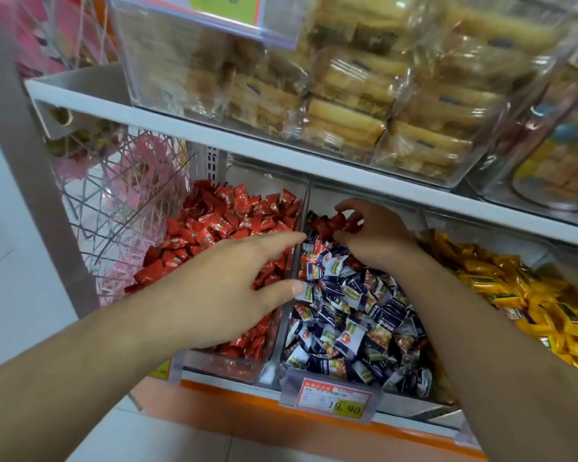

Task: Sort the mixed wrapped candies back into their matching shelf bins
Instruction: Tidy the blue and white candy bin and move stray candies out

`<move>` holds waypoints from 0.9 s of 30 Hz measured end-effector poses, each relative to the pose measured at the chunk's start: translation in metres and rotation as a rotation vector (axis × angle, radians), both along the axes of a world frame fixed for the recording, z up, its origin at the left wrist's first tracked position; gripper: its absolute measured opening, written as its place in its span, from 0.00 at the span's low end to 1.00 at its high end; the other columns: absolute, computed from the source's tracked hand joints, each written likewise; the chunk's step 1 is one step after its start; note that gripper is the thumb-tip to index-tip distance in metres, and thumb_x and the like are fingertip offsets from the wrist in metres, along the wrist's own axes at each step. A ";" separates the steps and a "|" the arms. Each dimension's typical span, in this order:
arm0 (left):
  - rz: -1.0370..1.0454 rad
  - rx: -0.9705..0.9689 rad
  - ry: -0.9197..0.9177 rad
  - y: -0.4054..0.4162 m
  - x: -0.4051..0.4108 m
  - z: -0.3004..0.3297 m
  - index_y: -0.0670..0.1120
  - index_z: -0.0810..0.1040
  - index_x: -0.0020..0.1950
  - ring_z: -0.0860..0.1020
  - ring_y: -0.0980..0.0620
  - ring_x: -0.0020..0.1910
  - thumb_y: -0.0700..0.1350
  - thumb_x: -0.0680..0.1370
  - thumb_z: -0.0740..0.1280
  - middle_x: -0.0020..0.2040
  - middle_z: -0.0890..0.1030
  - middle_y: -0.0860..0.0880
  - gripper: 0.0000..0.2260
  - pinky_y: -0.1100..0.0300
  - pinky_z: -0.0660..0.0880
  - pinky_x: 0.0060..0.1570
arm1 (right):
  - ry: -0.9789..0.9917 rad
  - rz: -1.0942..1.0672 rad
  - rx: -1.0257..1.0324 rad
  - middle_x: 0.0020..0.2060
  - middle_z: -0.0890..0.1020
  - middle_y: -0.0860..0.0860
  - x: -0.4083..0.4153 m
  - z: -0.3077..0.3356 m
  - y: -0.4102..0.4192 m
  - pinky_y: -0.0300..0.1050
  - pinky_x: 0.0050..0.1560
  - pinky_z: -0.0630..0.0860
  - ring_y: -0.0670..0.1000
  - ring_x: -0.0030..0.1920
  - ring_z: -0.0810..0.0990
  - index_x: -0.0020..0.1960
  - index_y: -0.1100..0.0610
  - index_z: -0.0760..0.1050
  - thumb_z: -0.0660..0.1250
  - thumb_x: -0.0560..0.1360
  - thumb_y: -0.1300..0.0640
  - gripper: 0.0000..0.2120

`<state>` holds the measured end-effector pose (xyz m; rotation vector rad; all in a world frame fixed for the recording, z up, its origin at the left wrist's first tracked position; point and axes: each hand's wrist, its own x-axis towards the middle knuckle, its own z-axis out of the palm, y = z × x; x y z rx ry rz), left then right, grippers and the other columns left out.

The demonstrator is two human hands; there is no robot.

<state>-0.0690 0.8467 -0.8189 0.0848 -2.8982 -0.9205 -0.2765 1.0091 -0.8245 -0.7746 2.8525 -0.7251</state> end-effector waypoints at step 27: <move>0.120 0.246 0.182 0.011 0.009 0.019 0.63 0.71 0.72 0.75 0.72 0.57 0.61 0.77 0.70 0.64 0.76 0.66 0.23 0.62 0.74 0.63 | -0.129 -0.032 -0.544 0.42 0.87 0.42 0.089 0.040 0.030 0.40 0.45 0.79 0.42 0.41 0.84 0.47 0.46 0.86 0.75 0.77 0.59 0.08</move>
